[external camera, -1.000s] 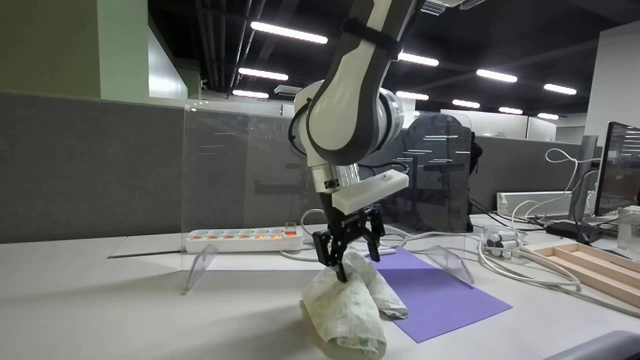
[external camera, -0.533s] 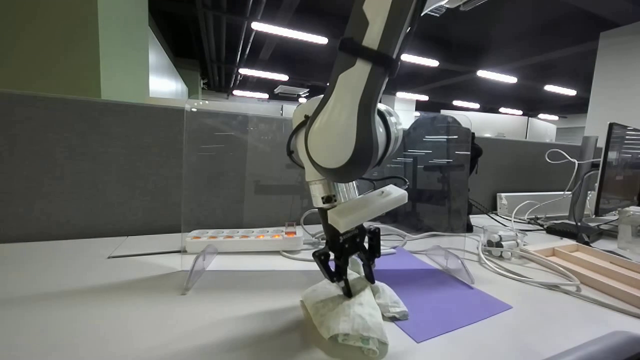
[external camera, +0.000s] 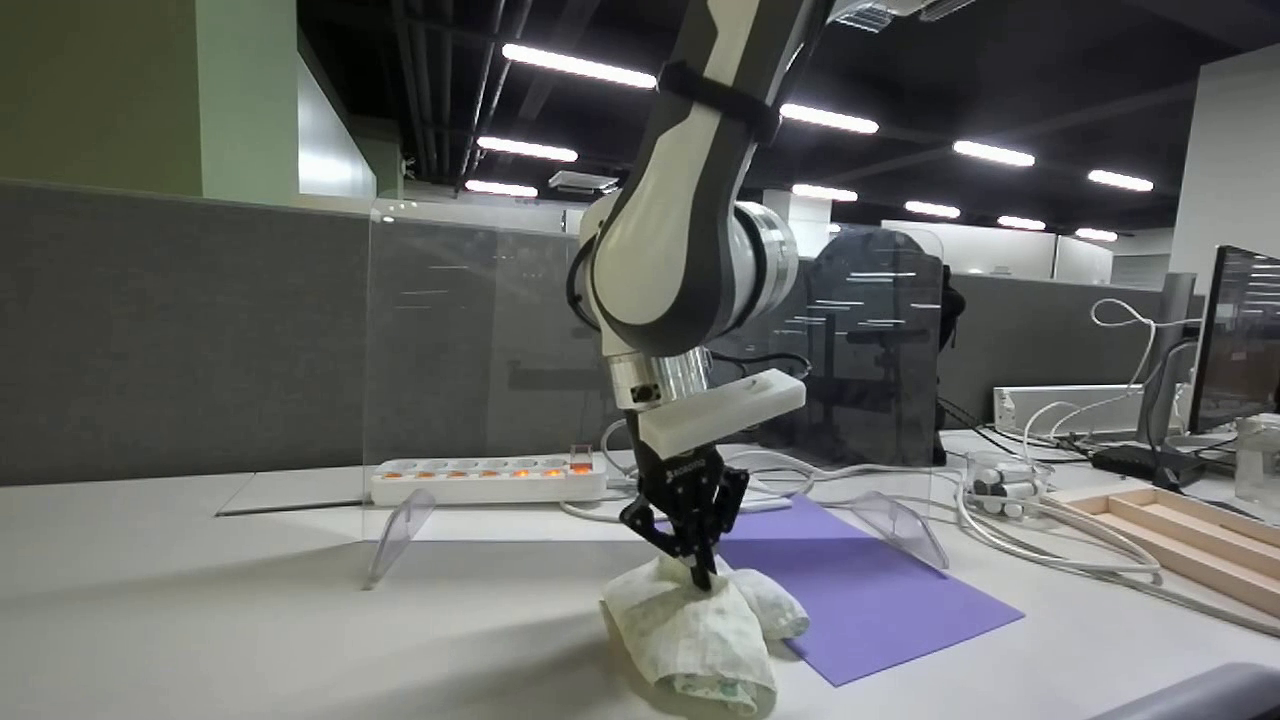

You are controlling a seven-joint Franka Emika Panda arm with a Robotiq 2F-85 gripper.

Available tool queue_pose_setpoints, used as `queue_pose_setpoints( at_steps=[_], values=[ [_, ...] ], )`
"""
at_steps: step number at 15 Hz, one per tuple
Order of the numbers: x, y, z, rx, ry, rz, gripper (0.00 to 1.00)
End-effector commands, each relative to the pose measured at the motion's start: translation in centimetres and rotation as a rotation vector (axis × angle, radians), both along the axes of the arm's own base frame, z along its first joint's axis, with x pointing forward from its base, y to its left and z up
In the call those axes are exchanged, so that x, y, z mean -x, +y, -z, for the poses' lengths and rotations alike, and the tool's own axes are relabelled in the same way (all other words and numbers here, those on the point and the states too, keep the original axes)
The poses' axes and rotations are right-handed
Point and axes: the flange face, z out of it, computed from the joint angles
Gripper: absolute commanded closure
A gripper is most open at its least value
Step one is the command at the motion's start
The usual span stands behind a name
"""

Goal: Hang the white cloth on the glass panel

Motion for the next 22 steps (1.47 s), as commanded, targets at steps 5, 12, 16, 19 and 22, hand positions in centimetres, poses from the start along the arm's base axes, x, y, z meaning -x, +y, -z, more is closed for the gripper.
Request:
queue_pose_setpoints(
  at_steps=[5,12,16,19,22],
  values=[
    [-1.3,2.8,-10.1,-0.006,0.015,0.048,0.99],
    [-1.8,6.7,-26.5,0.020,-0.109,0.093,0.99],
    [-1.5,6.9,-26.8,0.012,-0.114,0.051,0.97],
    [-1.6,6.7,-26.4,0.015,-0.107,0.059,0.99],
    [-2.4,7.4,-27.5,0.031,-0.144,0.001,0.99]
  ],
)
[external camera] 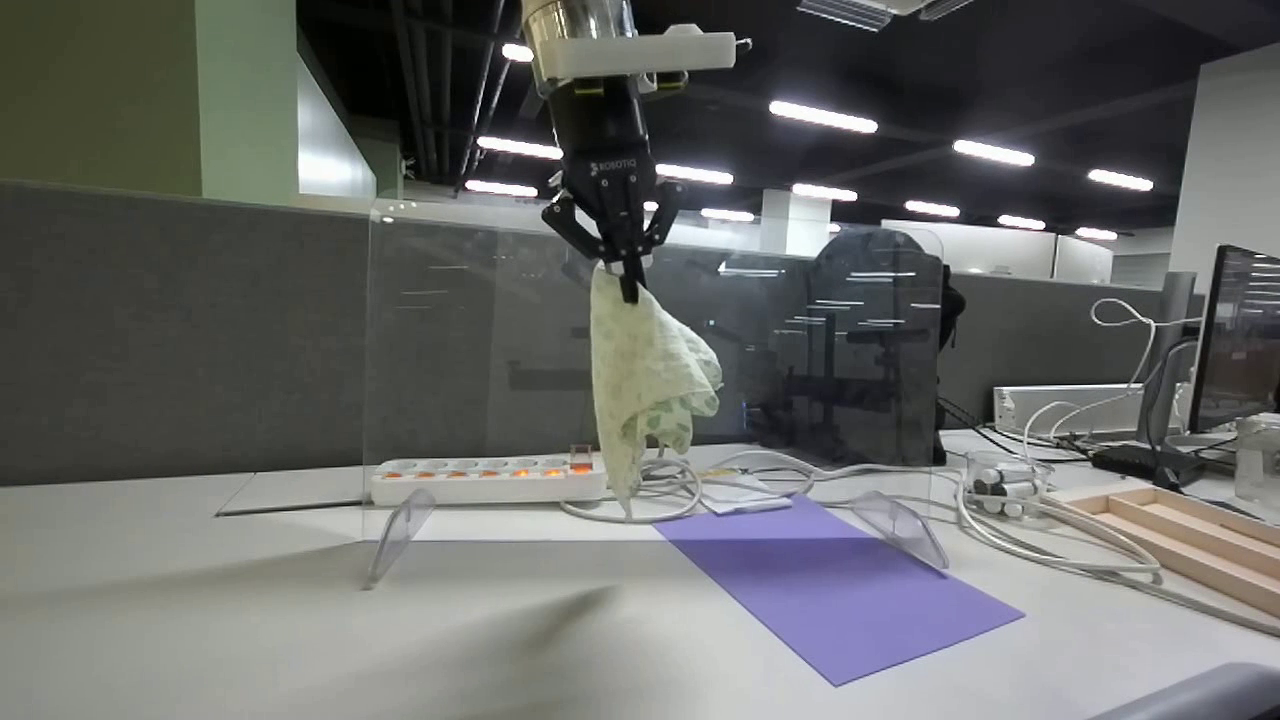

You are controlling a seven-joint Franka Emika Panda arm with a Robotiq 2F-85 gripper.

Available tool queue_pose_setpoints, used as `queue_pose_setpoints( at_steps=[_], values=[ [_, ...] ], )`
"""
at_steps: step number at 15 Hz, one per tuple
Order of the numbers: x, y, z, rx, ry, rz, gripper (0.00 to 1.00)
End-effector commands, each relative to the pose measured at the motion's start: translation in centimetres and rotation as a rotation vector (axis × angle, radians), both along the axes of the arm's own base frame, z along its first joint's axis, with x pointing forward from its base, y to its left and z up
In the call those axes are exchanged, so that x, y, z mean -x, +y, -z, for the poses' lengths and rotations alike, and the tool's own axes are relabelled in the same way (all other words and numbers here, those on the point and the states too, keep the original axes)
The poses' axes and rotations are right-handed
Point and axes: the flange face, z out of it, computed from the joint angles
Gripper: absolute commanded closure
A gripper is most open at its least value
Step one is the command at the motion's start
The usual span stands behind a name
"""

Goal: Hang the white cloth on the glass panel

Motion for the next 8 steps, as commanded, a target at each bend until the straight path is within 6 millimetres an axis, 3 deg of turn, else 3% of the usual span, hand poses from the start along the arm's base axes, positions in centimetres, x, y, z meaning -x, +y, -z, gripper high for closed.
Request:
queue_pose_setpoints(
  at_steps=[1,8],
  values=[
    [-1.0,0.9,-2.4,0.031,-0.056,-0.064,0.99],
    [-4.2,2.6,-10.6,0.098,-0.263,-0.158,0.99]
  ],
)
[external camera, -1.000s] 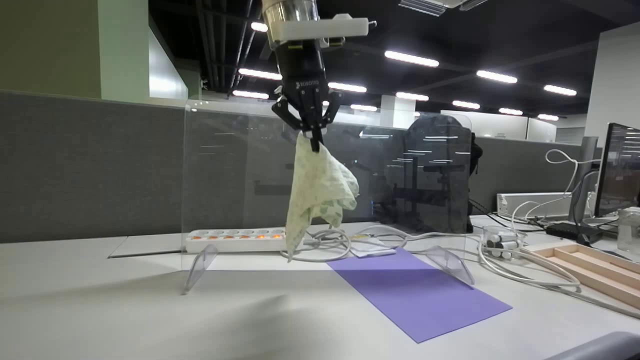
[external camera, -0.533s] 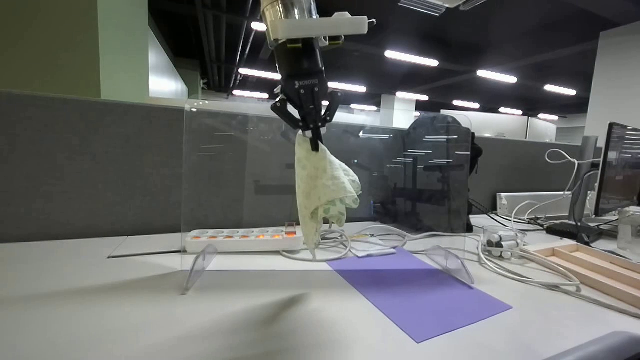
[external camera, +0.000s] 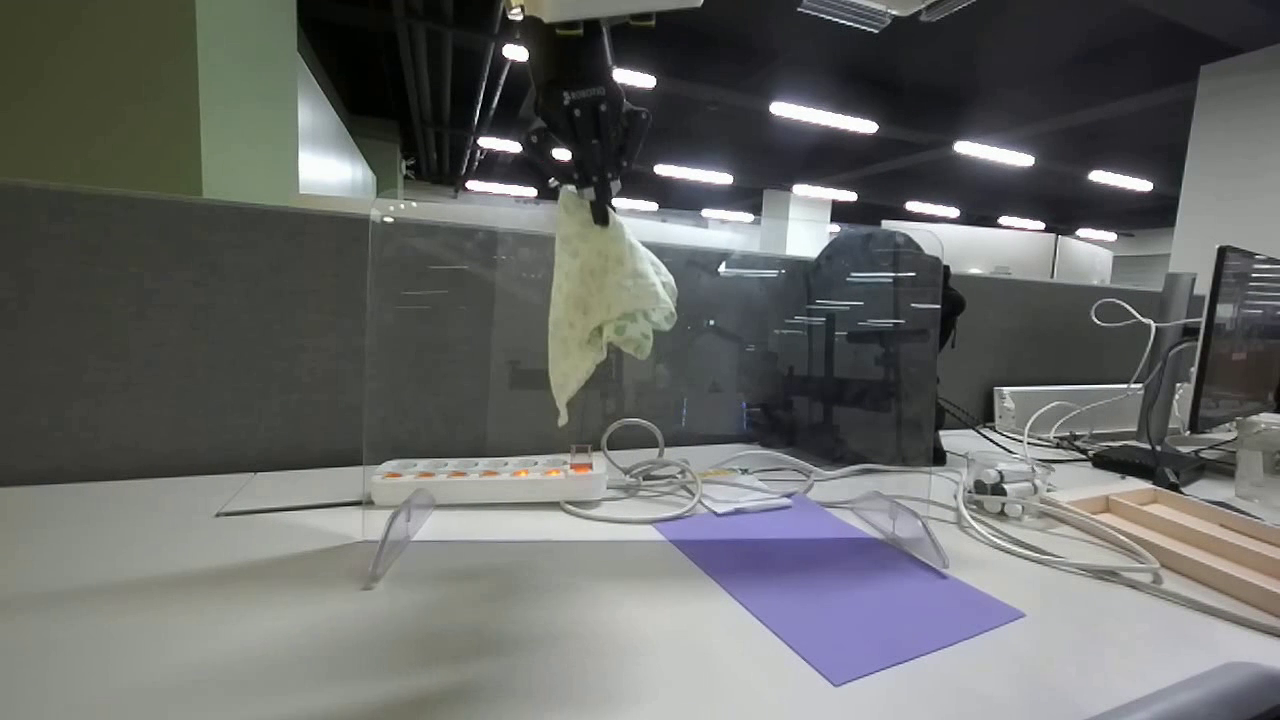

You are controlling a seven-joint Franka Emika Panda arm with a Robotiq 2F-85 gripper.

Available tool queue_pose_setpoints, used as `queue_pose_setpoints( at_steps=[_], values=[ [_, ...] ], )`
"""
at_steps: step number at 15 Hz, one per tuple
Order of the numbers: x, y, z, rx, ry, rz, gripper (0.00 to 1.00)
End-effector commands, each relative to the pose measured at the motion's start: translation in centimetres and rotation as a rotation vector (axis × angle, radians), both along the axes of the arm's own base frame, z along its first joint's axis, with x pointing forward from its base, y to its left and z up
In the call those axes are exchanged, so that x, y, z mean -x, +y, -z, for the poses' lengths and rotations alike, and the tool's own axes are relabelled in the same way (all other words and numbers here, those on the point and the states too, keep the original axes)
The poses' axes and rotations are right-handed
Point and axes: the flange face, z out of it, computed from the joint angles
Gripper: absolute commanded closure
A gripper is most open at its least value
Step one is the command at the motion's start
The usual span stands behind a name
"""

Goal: Hang the white cloth on the glass panel

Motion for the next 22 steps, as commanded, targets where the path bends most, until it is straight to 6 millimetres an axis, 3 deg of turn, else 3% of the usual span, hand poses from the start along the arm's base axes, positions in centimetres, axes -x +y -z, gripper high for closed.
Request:
queue_pose_setpoints(
  at_steps=[1,10,12,14,18,22],
  values=[
    [-1.9,0.6,-4.9,-0.004,-0.089,-0.023,0.99],
    [-2.7,2.5,-13.7,-0.036,-0.271,-0.102,0.99],
    [-2.1,4.4,-16.3,-0.032,-0.324,-0.110,0.99],
    [-2.4,4.5,-18.2,-0.018,-0.377,-0.125,0.99],
    [-2.9,3.0,-20.4,-0.008,-0.435,-0.091,0.99],
    [-4.2,0.4,-19.2,-0.038,-0.414,-0.018,0.99]
  ],
)
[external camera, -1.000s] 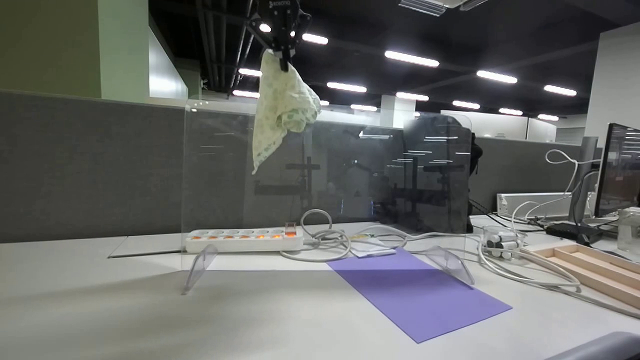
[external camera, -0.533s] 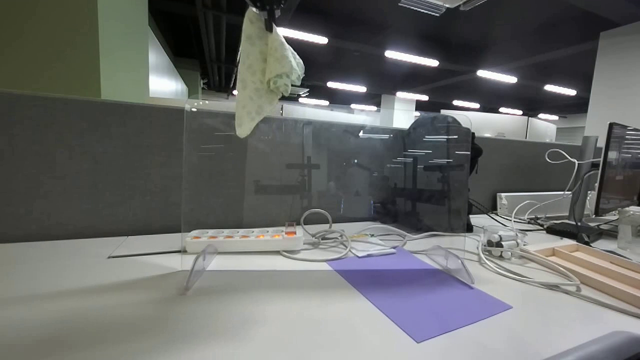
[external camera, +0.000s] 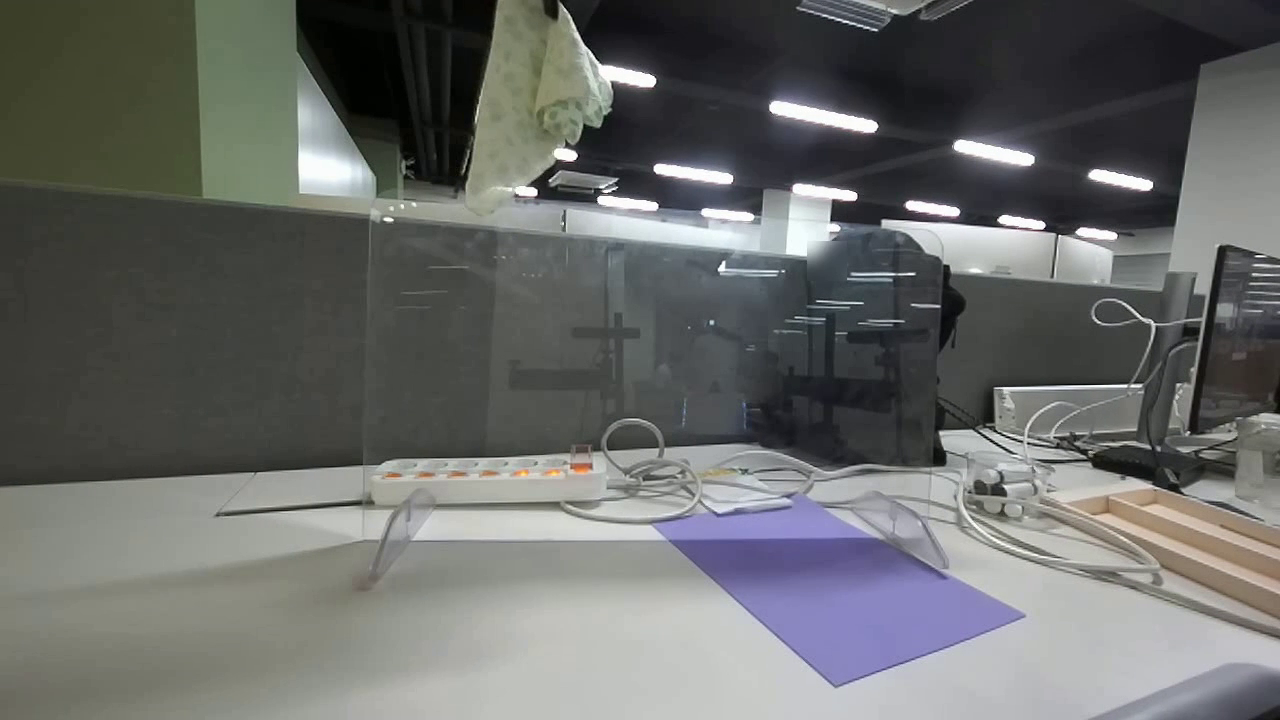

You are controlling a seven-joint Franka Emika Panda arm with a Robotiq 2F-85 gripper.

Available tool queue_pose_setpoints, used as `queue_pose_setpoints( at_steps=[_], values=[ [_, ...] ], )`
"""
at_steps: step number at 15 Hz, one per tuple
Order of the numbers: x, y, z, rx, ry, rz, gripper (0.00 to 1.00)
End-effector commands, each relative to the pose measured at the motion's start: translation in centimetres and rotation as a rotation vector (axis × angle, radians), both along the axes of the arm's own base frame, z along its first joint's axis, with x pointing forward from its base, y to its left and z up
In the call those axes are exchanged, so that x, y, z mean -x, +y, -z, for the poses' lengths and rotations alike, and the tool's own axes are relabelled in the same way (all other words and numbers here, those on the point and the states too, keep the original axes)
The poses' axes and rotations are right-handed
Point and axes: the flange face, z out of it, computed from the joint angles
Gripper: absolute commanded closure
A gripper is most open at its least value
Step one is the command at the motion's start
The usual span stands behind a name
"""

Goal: Hang the white cloth on the glass panel

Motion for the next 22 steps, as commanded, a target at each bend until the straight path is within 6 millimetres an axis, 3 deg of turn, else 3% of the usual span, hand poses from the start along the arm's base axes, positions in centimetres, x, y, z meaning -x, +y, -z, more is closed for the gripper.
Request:
queue_pose_setpoints(
  at_steps=[1,2,6,13,22],
  values=[
    [-1.5,-2.0,0.8,-0.045,0.012,0.070,0.99],
    [-0.9,-1.2,0.5,-0.011,0.012,0.031,0.97],
    [-1.8,-2.3,1.7,-0.037,0.027,0.062,0.99],
    [-2.0,-5.5,4.1,-0.169,0.154,0.118,0.99],
    [-2.2,-9.7,4.7,-0.231,0.229,0.191,0.99]
  ],
)
